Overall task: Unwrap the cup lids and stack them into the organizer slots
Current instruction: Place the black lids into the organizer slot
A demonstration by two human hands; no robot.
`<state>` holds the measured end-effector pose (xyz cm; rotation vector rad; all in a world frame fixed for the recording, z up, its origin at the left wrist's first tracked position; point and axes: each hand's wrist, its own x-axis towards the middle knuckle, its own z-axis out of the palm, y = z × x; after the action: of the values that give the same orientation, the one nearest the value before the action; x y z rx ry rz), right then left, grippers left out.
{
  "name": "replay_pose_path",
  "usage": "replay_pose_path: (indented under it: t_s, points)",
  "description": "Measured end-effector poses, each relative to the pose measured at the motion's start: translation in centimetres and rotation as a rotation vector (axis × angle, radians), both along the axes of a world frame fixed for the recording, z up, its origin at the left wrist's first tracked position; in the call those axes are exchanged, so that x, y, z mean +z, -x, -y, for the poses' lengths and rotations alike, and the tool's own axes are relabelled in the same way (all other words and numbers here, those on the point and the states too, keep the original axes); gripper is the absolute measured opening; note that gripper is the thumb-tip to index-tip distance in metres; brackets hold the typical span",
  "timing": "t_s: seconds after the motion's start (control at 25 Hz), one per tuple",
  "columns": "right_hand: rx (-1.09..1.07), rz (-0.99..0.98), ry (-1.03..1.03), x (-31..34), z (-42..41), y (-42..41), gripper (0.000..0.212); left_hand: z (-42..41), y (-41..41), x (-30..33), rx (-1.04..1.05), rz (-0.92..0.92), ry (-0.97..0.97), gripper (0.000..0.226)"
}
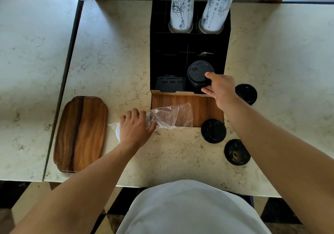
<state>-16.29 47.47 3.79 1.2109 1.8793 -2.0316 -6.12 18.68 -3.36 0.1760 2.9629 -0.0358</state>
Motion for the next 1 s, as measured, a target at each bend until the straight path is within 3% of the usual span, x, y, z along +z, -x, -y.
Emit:
replay_pose_path:
  t_s: [0.24, 0.56, 0.76, 1.0]
  points:
    - [-0.008, 0.043, -0.099, -0.1, 0.69, 0.34, 0.021, -0.02, 0.02, 0.08, 0.0, -0.009, 0.0, 0.06]
    - [0.06, 0.086, -0.292, 0.27, 0.9, 0.43, 0.013, -0.06, 0.08, 0.13, 0.004, -0.004, -0.005, 0.061]
    - [0.218, 0.092, -0.559, -0.01, 1.02, 0.47, 0.031, 0.06, 0.06, 0.14, 0.003, -0.009, -0.005, 0.06]
    - [0.329, 0.09, -0.69, 0.03, 0.69, 0.35, 0.04, 0.04, 0.07, 0.12, 0.006, 0.005, 0.001, 0.062]
